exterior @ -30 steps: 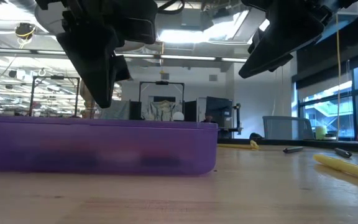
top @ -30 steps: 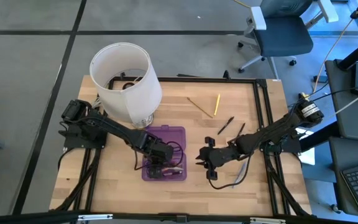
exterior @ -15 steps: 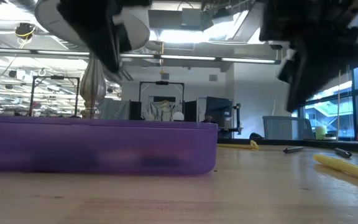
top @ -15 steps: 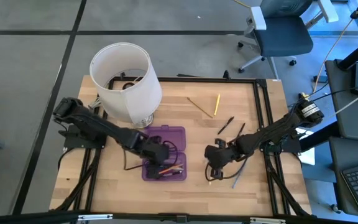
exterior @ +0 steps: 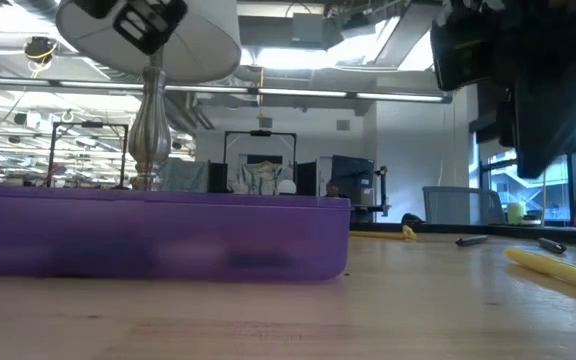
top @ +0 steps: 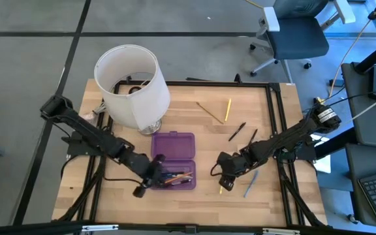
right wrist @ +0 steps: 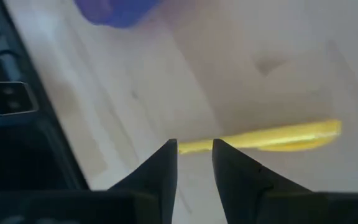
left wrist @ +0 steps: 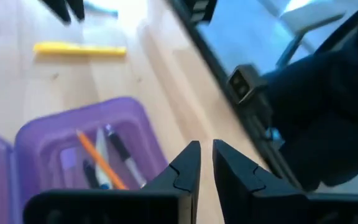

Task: Pick & place school supplies into a supply box
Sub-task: Put the yellow pen into the purple supply box

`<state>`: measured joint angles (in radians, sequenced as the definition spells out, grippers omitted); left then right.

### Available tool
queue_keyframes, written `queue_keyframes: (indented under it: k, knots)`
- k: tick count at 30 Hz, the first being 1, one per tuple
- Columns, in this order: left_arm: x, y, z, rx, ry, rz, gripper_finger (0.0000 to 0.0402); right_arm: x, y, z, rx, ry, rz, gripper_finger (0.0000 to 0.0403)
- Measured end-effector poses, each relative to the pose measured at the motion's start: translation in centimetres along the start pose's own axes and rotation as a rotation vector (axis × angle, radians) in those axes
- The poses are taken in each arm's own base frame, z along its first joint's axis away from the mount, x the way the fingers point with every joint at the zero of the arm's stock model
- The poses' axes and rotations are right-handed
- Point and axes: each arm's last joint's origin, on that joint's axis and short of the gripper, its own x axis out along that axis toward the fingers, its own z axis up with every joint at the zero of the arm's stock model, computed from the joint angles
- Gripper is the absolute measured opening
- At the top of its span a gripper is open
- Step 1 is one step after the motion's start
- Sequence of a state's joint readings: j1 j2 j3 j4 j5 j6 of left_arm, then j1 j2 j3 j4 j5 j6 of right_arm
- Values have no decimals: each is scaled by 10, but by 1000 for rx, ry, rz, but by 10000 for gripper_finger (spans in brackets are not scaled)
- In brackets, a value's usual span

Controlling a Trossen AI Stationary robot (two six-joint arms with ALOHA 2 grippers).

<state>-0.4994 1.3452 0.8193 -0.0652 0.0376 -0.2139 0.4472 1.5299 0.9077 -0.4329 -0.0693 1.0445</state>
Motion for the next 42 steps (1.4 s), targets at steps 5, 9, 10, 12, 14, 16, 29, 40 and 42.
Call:
queue_keyframes:
  k: [5,9,10,12,14,16,29,40,42]
  knots:
    - [-11,-1,-21,15,-172,-34,34,0,4,1,21,25,62,106]
    - [-14,0,-35,19,-261,-16,33,3,3,-1,211,66,44,106]
    - [-13,1,-38,24,-267,-4,33,4,1,-2,244,64,18,106]
    - [-13,2,-42,51,-270,18,33,8,-1,-2,310,54,-5,106]
    - [-12,3,-44,85,-265,31,33,10,-1,-2,368,60,-15,106]
    - [-12,3,-44,116,-262,35,33,10,0,-1,378,61,-4,106]
    - [-12,3,-44,238,-261,51,33,10,-2,2,244,80,17,108]
    - [-12,4,-44,234,-263,82,33,10,-8,-2,398,-32,-114,219]
    - [-12,4,-44,235,-257,83,33,10,-7,-2,392,-25,-96,234]
